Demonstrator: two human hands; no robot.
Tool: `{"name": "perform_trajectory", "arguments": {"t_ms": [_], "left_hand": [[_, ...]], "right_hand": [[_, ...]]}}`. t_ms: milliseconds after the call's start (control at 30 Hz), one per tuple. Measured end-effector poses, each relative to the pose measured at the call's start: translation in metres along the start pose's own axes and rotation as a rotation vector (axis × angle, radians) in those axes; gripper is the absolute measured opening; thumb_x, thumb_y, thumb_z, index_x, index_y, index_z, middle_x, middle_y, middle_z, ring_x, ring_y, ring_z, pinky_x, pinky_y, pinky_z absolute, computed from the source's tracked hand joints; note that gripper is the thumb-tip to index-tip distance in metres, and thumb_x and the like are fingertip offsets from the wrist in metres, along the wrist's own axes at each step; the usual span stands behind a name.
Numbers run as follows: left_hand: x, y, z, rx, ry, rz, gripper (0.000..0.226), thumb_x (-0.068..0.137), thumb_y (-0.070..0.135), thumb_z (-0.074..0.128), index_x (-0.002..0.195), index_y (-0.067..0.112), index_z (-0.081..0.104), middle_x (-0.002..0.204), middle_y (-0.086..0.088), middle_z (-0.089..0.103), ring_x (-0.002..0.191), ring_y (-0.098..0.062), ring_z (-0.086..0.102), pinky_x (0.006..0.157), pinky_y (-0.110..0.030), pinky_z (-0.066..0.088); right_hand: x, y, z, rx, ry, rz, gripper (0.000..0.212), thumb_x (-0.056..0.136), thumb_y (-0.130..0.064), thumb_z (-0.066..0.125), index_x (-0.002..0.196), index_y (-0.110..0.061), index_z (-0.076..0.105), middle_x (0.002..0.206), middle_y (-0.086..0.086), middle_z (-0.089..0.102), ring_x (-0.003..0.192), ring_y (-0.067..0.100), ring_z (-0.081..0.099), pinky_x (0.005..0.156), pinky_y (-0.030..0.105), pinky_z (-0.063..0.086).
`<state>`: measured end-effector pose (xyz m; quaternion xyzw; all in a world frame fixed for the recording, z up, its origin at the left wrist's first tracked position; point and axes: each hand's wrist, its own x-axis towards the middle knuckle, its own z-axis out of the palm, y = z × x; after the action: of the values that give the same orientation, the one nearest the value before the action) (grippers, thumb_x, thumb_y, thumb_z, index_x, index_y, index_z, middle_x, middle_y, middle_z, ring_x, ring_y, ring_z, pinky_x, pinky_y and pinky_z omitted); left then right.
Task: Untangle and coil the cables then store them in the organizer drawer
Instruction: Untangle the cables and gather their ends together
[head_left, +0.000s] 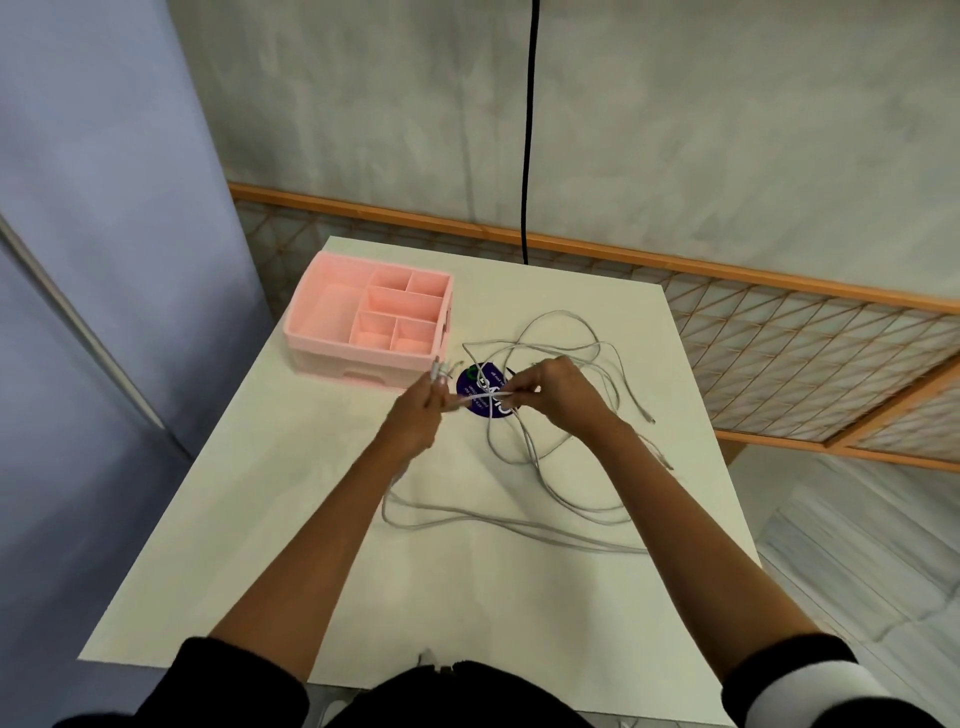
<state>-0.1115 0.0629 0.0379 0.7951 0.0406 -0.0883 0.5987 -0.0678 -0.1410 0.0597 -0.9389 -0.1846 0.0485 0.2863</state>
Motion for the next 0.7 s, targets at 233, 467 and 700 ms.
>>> {"name": "perform_trajectory", "arguments": {"t_ms": [233, 467, 700], "left_hand": [[0.004, 0.006, -0.009, 0.1, 0.188, 0.133, 0.033, 0.104, 0.028, 0.03, 0.076, 0.017, 0.044, 0.063, 0.002, 0.042, 0.058, -0.016, 0.037, 0.062, -0.031, 0.029], [-0.001, 0.018, -0.055, -0.151, 0.287, 0.139, 0.034, 0.105, 0.03, 0.029, 0.076, 0.022, 0.046, 0.062, 0.002, 0.037, 0.053, -0.011, 0.032, 0.05, -0.022, 0.027], [-0.007, 0.012, -0.061, -0.169, 0.236, 0.114, 0.034, 0.105, 0.031, 0.028, 0.078, 0.019, 0.046, 0.062, 0.002, 0.034, 0.049, -0.006, 0.029, 0.044, -0.013, 0.027]], "right_hand": [[-0.01, 0.014, 0.001, -0.086, 0.0, 0.097, 0.018, 0.081, -0.034, 0.071, 0.096, -0.027, 0.076, 0.087, -0.005, 0.074, 0.063, 0.004, 0.049, 0.056, 0.013, 0.03], [-0.03, 0.061, -0.01, -0.173, 0.142, 0.204, 0.017, 0.084, -0.021, 0.068, 0.099, -0.021, 0.076, 0.091, 0.001, 0.075, 0.089, 0.021, 0.065, 0.06, 0.015, 0.031], [-0.017, 0.076, -0.035, -0.143, 0.284, 0.265, 0.014, 0.077, -0.024, 0.075, 0.09, -0.019, 0.075, 0.086, 0.003, 0.052, 0.077, 0.014, 0.05, 0.07, 0.026, 0.037]]}}
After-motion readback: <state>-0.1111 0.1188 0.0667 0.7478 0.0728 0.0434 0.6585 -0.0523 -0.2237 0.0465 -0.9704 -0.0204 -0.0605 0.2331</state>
